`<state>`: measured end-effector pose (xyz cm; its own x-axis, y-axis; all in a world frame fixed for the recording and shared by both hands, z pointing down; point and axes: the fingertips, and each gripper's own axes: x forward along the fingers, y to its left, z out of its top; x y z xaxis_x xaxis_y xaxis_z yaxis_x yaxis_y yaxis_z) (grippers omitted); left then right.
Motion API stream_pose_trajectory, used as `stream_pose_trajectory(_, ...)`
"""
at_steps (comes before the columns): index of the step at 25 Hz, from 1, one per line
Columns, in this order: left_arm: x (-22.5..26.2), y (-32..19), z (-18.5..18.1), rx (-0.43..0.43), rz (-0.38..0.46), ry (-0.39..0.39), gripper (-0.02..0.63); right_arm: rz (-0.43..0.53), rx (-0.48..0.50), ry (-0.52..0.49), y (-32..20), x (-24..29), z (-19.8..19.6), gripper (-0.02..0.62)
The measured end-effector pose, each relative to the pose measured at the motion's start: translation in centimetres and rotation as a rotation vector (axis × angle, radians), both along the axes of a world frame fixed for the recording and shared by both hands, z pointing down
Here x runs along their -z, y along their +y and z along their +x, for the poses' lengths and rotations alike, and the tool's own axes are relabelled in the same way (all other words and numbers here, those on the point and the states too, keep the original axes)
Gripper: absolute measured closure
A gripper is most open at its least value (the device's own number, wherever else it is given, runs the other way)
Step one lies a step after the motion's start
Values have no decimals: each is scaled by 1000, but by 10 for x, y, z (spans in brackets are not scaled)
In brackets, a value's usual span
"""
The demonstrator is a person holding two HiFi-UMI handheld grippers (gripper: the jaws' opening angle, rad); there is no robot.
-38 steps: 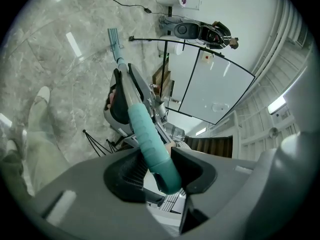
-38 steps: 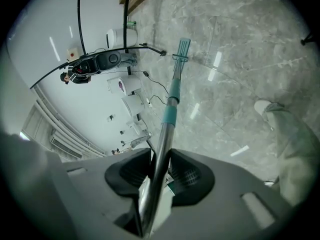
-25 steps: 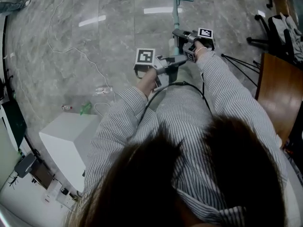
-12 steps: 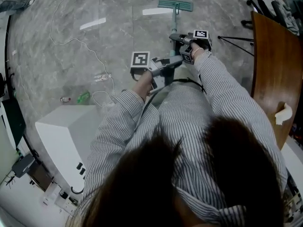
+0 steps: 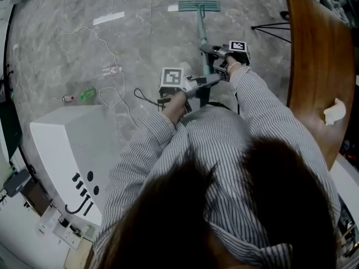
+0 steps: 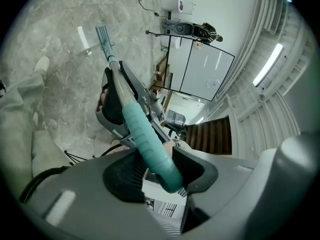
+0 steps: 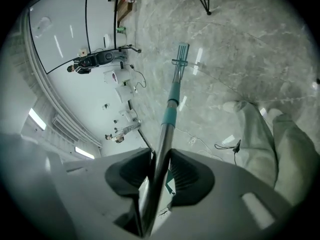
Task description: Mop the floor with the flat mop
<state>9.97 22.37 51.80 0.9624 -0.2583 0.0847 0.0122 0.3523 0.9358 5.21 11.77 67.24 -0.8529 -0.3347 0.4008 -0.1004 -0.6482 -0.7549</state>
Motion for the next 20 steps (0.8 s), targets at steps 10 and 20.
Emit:
stream_pose_trajectory(10, -17, 155, 30, -28, -34, -45, 462, -28, 27, -12, 154, -6, 27, 480)
stream_pose_trajectory(20, -15, 247, 22, -14, -124, 29, 472, -62, -30, -42, 247, -9, 16, 485)
